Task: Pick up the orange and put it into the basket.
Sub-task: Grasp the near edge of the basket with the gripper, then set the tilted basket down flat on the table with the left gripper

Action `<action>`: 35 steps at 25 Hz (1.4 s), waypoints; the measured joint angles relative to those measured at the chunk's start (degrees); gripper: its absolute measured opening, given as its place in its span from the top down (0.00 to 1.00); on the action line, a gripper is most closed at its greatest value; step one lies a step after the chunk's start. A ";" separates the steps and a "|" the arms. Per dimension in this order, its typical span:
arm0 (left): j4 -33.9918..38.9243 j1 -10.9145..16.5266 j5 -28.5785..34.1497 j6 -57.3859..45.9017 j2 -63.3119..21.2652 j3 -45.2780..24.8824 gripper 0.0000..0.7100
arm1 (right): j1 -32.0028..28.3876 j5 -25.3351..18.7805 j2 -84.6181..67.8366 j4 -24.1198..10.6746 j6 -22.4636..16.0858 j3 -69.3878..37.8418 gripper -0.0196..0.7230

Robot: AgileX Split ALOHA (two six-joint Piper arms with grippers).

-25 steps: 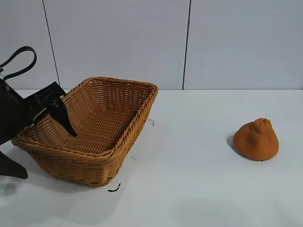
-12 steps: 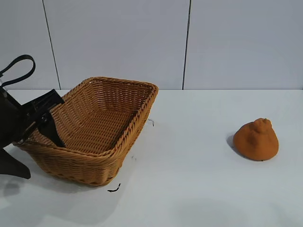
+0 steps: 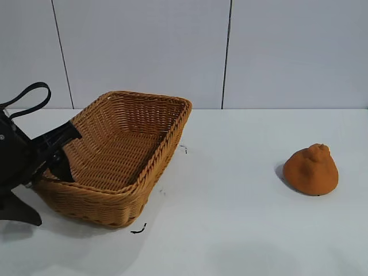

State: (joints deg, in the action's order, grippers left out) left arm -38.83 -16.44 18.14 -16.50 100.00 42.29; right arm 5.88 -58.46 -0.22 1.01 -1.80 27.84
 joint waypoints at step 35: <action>36.10 0.28 27.91 0.74 -2.22 19.34 0.87 | 0.00 0.08 0.00 0.11 0.00 0.00 0.04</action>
State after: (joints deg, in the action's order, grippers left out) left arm -2.73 -16.16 46.05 -15.76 97.79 61.62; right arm 5.88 -58.38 -0.22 1.12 -1.80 27.84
